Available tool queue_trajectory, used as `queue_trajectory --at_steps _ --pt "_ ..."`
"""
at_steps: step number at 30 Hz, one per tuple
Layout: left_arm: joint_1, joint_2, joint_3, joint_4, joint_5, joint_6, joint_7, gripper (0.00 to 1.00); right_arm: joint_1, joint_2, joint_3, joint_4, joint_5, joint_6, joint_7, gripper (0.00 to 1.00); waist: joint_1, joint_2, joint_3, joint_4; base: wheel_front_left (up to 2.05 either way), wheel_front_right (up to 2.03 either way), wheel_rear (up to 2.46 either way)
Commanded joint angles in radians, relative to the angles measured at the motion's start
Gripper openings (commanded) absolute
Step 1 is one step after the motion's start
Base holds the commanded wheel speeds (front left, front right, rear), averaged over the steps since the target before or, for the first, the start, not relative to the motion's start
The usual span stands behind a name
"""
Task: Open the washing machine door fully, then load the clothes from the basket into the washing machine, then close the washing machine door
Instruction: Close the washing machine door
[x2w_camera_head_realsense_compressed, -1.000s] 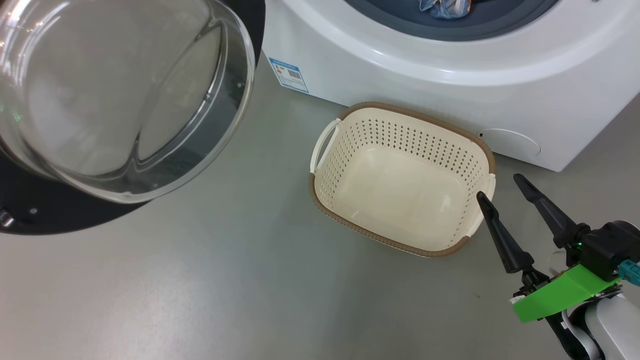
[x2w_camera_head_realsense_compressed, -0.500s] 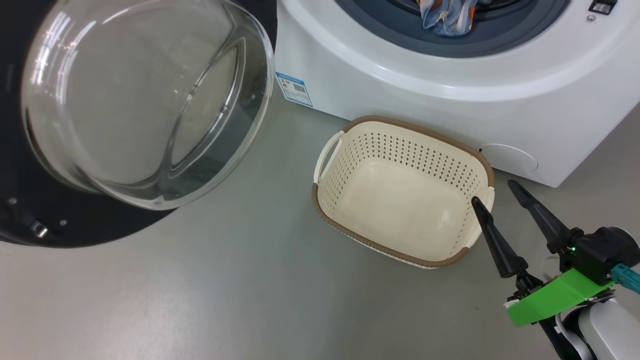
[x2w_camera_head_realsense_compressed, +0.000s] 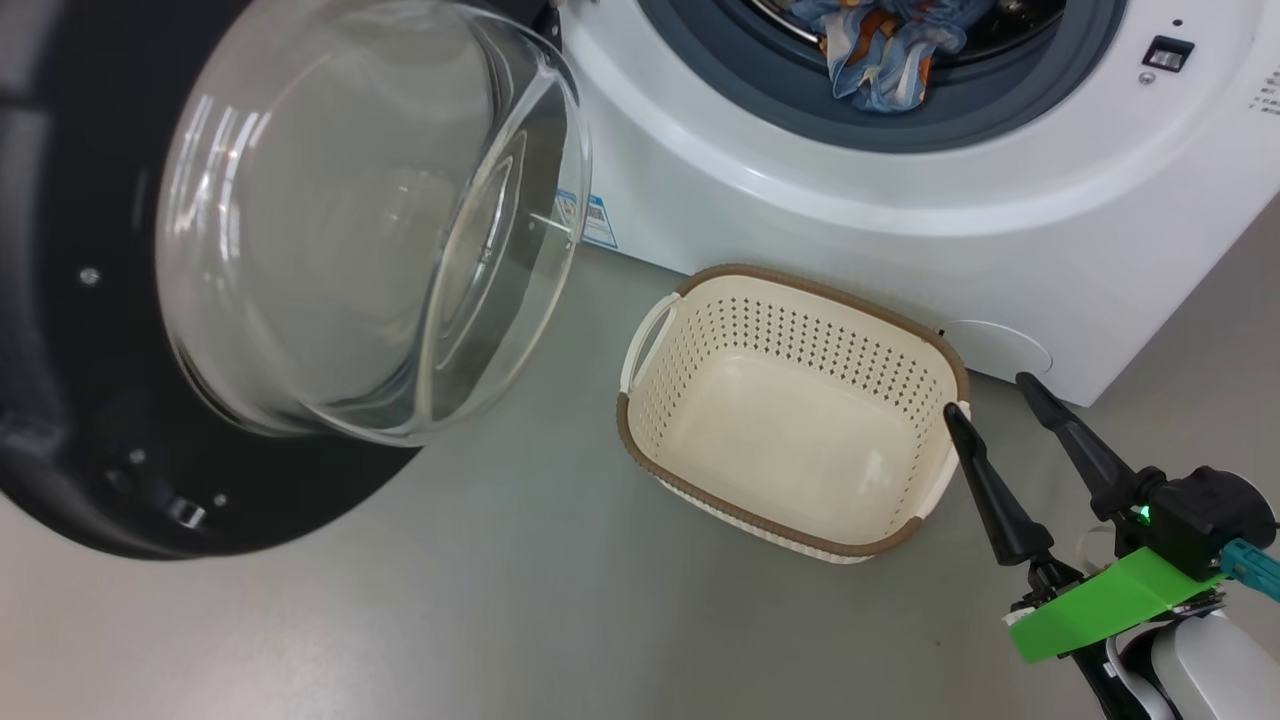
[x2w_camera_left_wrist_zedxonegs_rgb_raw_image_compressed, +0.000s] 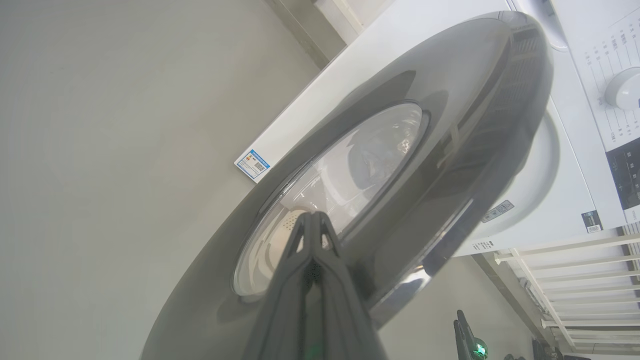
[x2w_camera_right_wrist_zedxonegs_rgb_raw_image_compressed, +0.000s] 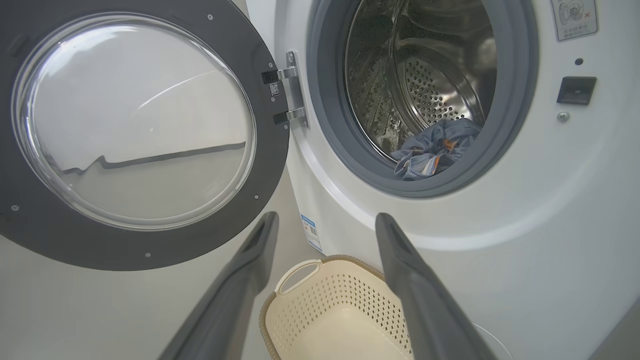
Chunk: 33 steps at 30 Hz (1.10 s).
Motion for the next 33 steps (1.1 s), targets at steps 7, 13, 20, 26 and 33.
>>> queue_trajectory --at_steps 7,13,20,26,33 --pt "0.008 0.048 -0.002 -0.142 -0.027 -0.007 0.067 0.00 0.019 0.008 -0.003 -0.019 0.000 0.005 -0.008 1.00 0.0000 0.0000 -0.021 -0.014 0.00 0.00 0.00" --pt "0.025 0.034 -0.031 -0.244 -0.035 -0.007 0.109 0.00 0.029 0.020 -0.022 -0.019 -0.003 0.005 -0.008 1.00 0.0000 0.0000 -0.039 -0.039 0.00 0.00 0.00" --pt "0.034 0.011 -0.055 -0.354 -0.051 -0.007 0.146 0.00 0.041 0.035 -0.051 -0.022 -0.007 0.005 -0.008 1.00 0.0000 0.0000 -0.058 -0.087 0.00 0.00 0.00" --pt "0.036 -0.037 -0.088 -0.451 -0.042 -0.007 0.143 0.00 0.046 0.046 -0.075 -0.024 -0.010 0.005 -0.008 1.00 0.0000 0.0000 -0.069 -0.156 0.00 0.00 0.00" --pt "0.011 -0.083 -0.115 -0.479 -0.001 -0.007 0.103 0.00 0.050 0.063 -0.099 -0.028 -0.013 0.005 -0.008 1.00 0.0000 0.0000 -0.078 -0.256 0.00 0.00 0.00"
